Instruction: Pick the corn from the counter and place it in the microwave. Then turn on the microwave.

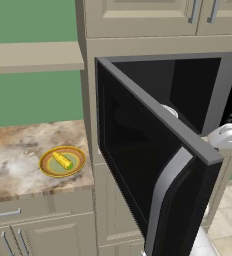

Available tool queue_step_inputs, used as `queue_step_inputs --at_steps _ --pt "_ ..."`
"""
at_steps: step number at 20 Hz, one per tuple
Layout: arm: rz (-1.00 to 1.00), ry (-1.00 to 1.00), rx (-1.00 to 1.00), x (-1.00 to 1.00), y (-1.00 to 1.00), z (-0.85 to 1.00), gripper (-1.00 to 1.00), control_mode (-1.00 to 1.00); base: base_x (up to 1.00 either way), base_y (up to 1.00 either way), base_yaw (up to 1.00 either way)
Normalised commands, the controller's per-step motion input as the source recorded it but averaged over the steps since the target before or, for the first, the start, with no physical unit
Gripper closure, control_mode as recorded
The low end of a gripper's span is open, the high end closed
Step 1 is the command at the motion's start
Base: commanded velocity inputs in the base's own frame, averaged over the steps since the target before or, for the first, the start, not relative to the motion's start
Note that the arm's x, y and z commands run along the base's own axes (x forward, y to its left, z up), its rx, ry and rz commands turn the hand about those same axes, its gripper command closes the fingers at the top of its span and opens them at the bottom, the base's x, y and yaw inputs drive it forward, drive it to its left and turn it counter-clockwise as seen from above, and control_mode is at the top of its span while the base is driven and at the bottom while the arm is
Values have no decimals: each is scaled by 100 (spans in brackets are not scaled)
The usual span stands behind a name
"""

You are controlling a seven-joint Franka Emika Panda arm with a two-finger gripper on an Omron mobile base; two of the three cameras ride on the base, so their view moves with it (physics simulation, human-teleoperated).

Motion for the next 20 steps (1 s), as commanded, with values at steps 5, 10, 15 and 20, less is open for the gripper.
queue_step_inputs --at_steps 5,10,15,20 --pt "-4 0 0 1 -1 0 -100 -100 0 0 0" --pt "-3 0 0 1 0 0 -100 -100 0 0 0" --pt "-1 0 0 0 0 0 -100 100 0 0 -1" --pt "0 0 0 0 0 0 -100 100 -6 -1 -1"
